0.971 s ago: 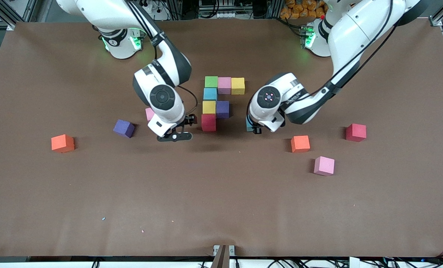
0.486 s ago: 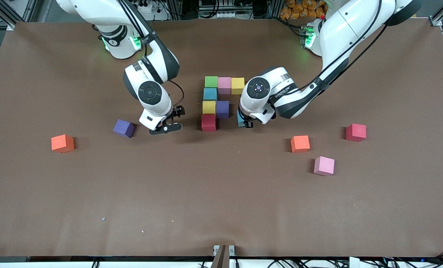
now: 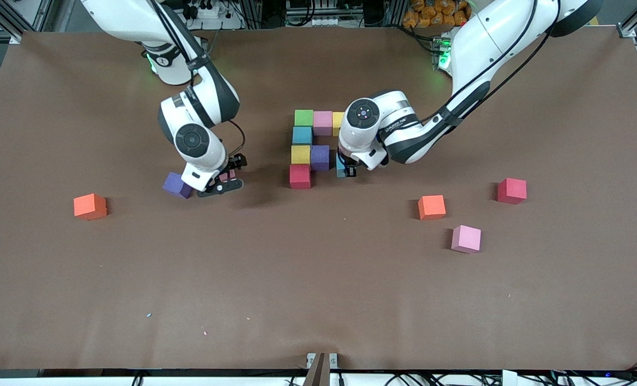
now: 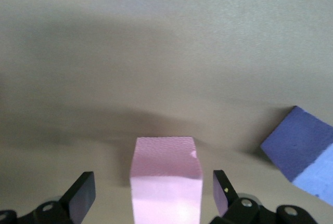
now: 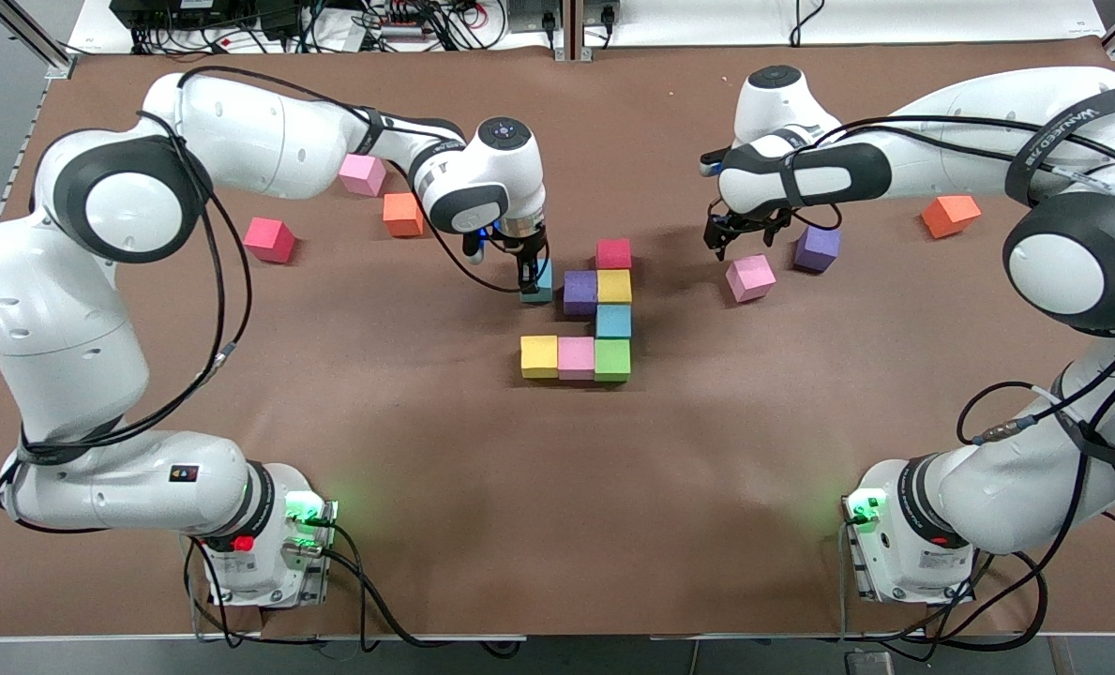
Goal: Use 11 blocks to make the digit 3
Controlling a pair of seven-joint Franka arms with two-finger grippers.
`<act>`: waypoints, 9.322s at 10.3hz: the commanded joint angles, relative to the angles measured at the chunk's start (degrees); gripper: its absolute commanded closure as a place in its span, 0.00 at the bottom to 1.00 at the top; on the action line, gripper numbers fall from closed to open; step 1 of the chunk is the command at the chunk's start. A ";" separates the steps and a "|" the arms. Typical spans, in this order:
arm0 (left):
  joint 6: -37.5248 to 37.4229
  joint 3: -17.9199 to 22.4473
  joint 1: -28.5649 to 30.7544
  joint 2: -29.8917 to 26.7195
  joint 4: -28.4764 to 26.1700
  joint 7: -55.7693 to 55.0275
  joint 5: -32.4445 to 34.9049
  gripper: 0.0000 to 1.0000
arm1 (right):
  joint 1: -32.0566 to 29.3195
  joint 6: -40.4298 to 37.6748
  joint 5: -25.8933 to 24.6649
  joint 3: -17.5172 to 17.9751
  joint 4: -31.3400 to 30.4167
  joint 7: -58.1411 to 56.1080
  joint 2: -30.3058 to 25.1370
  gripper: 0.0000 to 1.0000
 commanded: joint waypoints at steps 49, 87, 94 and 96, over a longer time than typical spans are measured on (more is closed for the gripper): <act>-11.49 -5.70 17.58 -5.81 3.13 52.36 2.59 0.00 | 11.96 -14.41 3.97 1.18 49.82 24.14 31.94 1.00; -10.97 0.55 24.26 0.87 6.83 96.41 3.85 1.00 | -18.26 -25.50 3.80 -0.04 29.81 -11.07 -5.30 0.00; -14.93 7.29 4.80 1.92 23.24 66.52 -13.46 1.00 | -24.59 -36.80 3.45 -5.75 31.59 -19.10 -17.90 0.00; -14.93 15.89 -5.75 2.45 27.55 58.80 -18.48 1.00 | -26.34 -40.96 2.39 -6.11 38.47 -22.42 -17.02 0.00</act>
